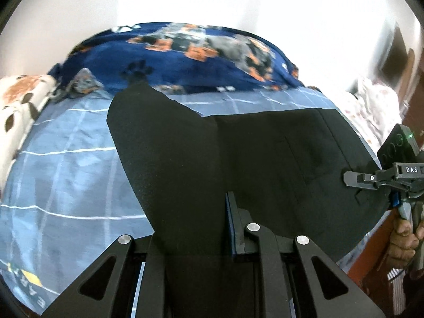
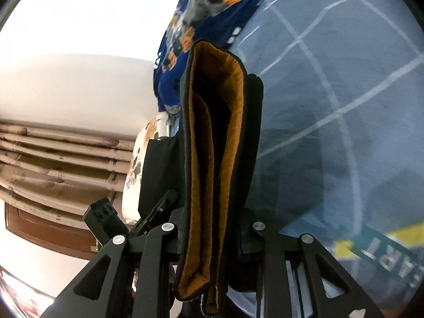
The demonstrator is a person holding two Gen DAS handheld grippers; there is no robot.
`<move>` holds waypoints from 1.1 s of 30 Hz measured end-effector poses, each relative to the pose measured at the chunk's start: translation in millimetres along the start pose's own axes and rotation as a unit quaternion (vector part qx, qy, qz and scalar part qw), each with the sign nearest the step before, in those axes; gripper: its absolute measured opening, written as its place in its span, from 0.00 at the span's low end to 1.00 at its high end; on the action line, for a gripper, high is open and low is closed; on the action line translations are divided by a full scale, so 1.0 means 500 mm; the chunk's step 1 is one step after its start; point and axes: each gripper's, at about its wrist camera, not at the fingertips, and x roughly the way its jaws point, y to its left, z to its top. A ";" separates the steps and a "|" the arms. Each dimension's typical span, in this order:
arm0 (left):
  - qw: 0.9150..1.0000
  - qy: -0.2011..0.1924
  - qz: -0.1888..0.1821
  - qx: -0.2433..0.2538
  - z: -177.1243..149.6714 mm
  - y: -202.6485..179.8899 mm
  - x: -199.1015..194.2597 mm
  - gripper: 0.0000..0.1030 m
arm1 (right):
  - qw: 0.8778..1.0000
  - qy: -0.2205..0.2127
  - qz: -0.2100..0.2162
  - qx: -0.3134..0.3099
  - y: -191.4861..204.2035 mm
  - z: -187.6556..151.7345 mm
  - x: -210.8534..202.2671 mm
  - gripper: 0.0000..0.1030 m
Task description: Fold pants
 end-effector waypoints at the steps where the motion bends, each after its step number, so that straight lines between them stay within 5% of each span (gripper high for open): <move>1: 1.000 -0.003 0.005 -0.002 0.005 0.012 -0.004 0.16 | 1.000 0.005 0.004 -0.004 0.013 0.009 0.021 0.22; 17: 0.994 -0.039 0.099 -0.011 0.138 0.208 -0.004 0.16 | 0.996 0.038 0.063 -0.056 0.129 0.138 0.241 0.22; 26: 0.989 -0.052 0.138 -0.007 0.221 0.286 0.083 0.17 | 0.994 0.034 0.080 -0.070 0.135 0.241 0.346 0.22; 33: 0.990 -0.027 0.139 -0.018 0.232 0.346 0.202 0.17 | 0.996 0.027 0.064 -0.055 0.091 0.291 0.423 0.22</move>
